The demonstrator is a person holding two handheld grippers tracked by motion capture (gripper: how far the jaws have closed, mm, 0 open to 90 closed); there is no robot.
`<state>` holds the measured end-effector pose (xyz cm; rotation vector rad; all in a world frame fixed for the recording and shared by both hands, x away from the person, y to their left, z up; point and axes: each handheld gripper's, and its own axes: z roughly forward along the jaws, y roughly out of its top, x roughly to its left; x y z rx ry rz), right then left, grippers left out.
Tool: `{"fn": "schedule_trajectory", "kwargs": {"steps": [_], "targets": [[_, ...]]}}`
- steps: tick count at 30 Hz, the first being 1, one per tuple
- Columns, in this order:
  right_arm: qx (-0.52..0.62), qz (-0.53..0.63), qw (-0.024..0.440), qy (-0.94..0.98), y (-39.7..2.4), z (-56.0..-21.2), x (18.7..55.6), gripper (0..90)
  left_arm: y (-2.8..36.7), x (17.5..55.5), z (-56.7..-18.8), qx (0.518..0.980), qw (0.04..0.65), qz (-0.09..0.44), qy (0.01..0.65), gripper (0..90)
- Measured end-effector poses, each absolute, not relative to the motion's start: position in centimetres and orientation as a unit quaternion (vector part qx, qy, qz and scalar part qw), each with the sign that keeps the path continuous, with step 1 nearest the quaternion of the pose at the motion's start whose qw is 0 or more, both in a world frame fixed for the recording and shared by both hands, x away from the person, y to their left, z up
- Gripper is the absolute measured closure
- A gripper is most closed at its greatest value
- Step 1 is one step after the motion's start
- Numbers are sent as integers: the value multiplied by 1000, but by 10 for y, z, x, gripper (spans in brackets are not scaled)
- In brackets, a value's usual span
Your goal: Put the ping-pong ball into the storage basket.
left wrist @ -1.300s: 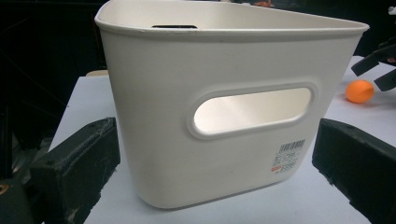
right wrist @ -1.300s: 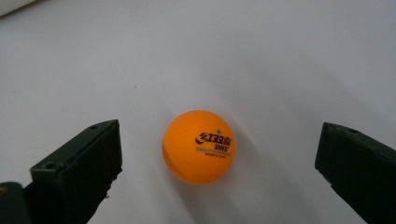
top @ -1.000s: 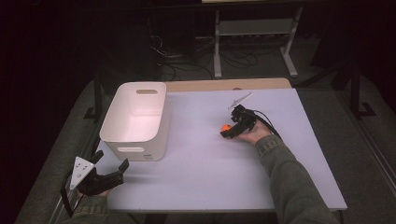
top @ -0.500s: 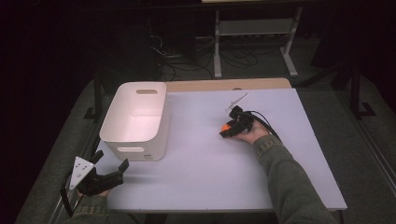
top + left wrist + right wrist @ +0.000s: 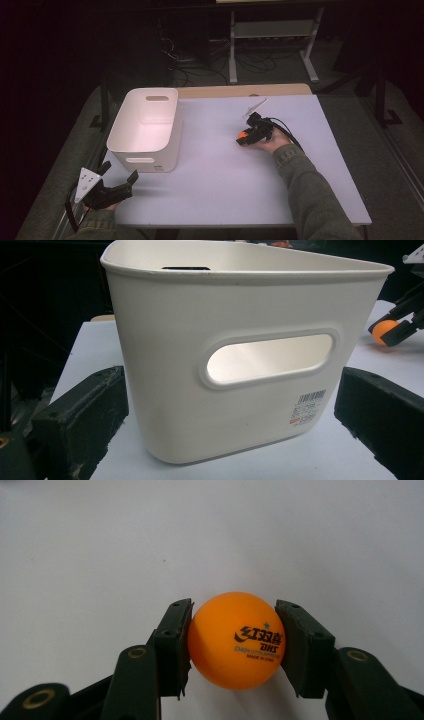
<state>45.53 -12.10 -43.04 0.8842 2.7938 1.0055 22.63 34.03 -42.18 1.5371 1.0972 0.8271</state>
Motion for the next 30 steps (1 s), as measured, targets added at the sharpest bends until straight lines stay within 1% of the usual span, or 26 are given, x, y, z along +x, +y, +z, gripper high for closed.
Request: {"fn": "schedule_trajectory", "kwargs": {"steps": [18, 30], "targets": [[276, 340, 24, 899, -128, -395, 444, 499, 340, 227, -422, 641, 513, 345, 456, 3], [253, 339, 28, 906, -119, -367, 435, 498, 340, 227, -421, 639, 513, 345, 457, 2]]}}
